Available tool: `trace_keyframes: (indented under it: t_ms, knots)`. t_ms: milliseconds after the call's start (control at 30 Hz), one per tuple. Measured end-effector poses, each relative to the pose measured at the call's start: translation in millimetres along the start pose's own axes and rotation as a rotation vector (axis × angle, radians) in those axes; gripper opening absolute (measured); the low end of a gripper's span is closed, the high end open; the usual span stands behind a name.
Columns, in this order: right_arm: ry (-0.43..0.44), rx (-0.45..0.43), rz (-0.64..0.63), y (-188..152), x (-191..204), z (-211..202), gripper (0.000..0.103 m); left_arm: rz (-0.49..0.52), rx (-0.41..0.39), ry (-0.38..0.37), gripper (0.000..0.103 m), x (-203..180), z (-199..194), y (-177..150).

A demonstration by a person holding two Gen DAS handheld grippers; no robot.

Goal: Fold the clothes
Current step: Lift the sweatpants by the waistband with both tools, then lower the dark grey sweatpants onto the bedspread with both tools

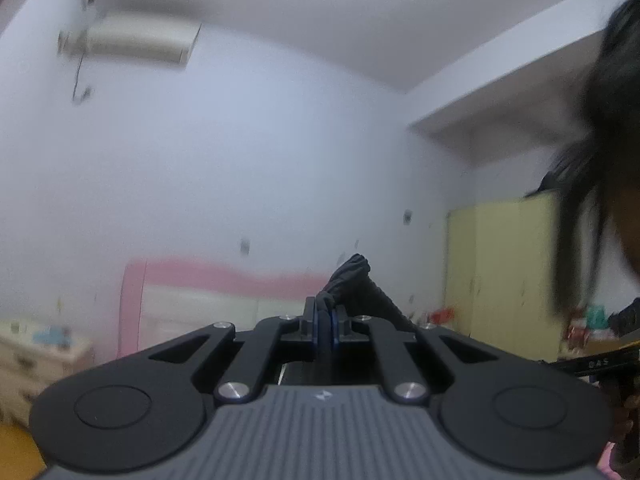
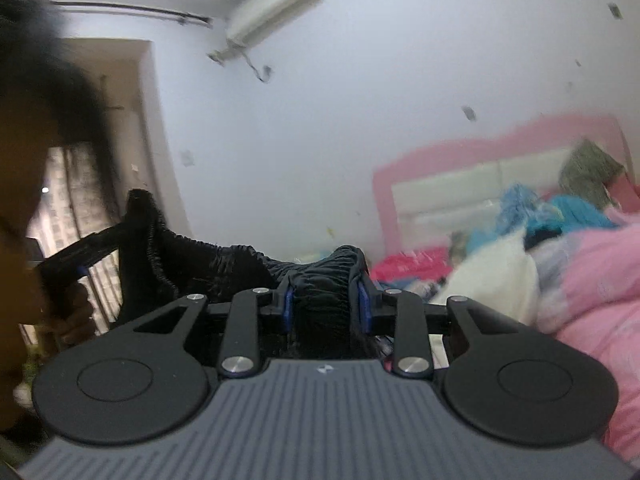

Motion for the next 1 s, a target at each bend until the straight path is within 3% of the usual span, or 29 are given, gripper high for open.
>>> trace_keyframes:
  t_ms: [167,300,433,567,667,900,1000]
  knots:
    - [-0.119,0.135,0.078,-26.2,-67.3,84.0,0.028,-0.064,0.197,0.029,0.007,30.2,70.6,-72.7]
    - [-0.212,0.255,0.156,-60.1,-135.3,165.4,0.028,-0.135,0.377,0.047,0.007,60.7,139.1,-154.6]
    - [-0.3,0.357,0.149,-100.8,-193.3,242.1,0.028,-0.197,0.525,0.081,0.007,96.7,199.8,-239.7]
    - [-0.351,0.458,0.144,-142.0,-234.3,305.4,0.027,-0.245,0.634,0.125,0.007,137.9,243.2,-319.6]
    - [-0.379,0.513,0.161,-169.5,-258.8,342.0,0.027,-0.256,0.685,0.164,0.007,155.4,269.4,-361.0]
    - [-0.446,0.587,0.199,-225.5,-303.8,401.4,0.032,-0.276,0.792,0.2,0.011,162.0,284.0,-421.4]
    - [-0.428,0.566,0.257,-231.8,-317.3,406.0,0.043,-0.326,0.849,0.19,0.033,169.5,292.6,-442.7]
Point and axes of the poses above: each gripper's, at about its wrist camera, not at the fingertips, and z roughly the way its jaws point, x to its left, y to its top, the point moved 1 cm from there along z, roughly the way its jaws point, and after that the axes turned 7 degrees about z, right-handed, at the moved point
